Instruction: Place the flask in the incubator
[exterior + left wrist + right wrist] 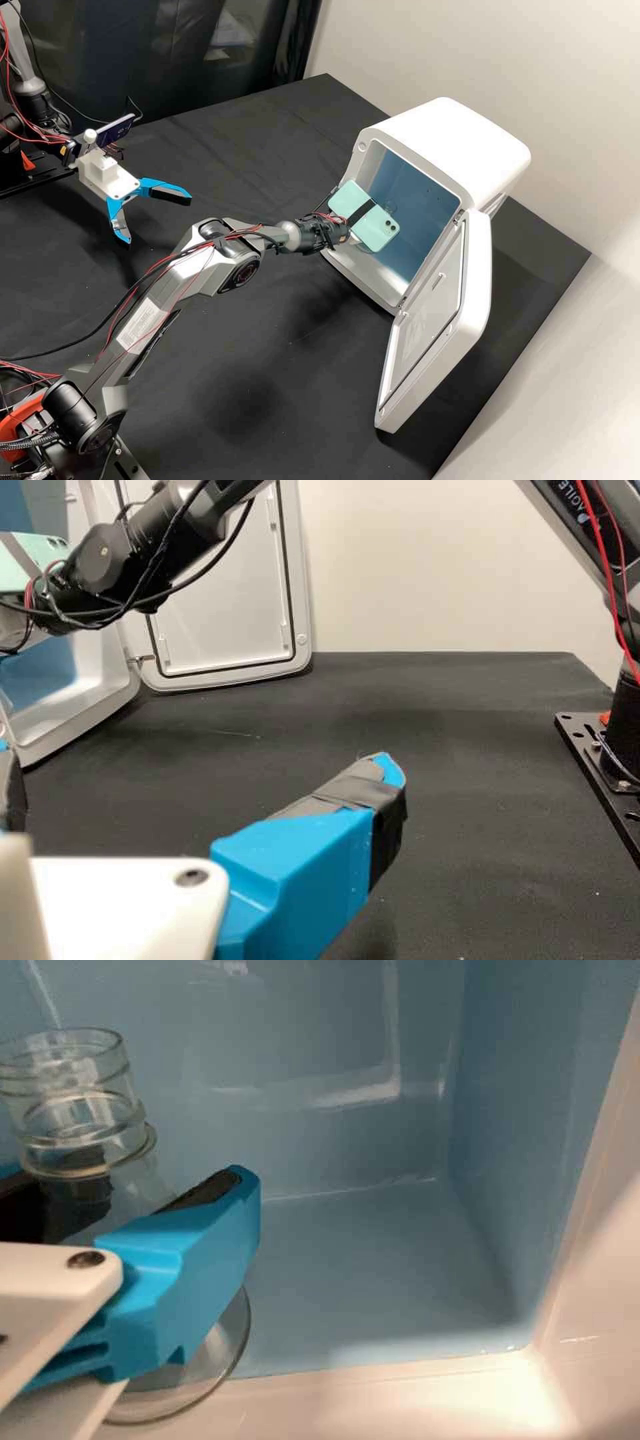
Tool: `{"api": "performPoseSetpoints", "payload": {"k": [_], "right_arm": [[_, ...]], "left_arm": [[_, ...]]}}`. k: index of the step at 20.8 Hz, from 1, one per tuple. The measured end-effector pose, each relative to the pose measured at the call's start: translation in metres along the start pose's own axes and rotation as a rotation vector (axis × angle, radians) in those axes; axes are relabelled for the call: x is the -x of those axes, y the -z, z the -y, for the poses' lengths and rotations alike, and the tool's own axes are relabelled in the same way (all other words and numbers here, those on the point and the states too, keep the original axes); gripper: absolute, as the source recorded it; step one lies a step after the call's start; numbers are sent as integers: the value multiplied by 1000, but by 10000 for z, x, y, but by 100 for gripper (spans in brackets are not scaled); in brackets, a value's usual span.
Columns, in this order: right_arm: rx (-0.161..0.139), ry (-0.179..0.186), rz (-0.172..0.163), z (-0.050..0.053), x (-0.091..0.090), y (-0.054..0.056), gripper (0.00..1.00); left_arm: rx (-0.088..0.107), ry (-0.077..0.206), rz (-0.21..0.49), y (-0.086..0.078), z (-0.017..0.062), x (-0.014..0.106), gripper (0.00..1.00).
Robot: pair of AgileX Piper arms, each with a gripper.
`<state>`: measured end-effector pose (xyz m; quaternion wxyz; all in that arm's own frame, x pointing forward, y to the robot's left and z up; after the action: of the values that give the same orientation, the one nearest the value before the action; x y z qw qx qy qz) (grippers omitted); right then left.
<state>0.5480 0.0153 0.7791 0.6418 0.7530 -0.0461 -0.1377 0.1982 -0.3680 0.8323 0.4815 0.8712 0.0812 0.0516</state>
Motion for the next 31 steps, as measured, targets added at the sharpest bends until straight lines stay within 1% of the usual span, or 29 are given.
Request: {"api": "performPoseSetpoints", "payload": {"k": [3, 5, 7, 8, 10, 15, 21, 28, 31], "right_arm": [[-4, -8, 5, 7, -1, -42, 100], [-6, -11, 13, -11, -2, -74, 100], [-18, -14, 19, -11, -1, -77, 100], [-16, -15, 22, -12, -1, -80, 100], [-27, -19, 30, -15, -1, -88, 100], [4, -20, 32, -22, -2, -92, 100], [9, -27, 37, -61, -6, -120, 100], [5, -39, 50, -147, -13, -184, 100], [5, -40, 51, -154, -15, -193, 100]], "left_arm": [[2, -1, -2, -4, 0, -2, 100], [0, -1, -2, -3, 0, -2, 100], [0, -1, -2, -3, 0, -2, 100], [0, -1, -2, -3, 0, -2, 100], [0, -1, -2, -3, 0, -2, 100], [0, -1, -2, -3, 0, -2, 100], [1, -2, -7, 8, -2, 0, 100], [1, -2, -7, 8, -2, 0, 100], [1, -3, -11, 16, -4, 2, 100]]}}
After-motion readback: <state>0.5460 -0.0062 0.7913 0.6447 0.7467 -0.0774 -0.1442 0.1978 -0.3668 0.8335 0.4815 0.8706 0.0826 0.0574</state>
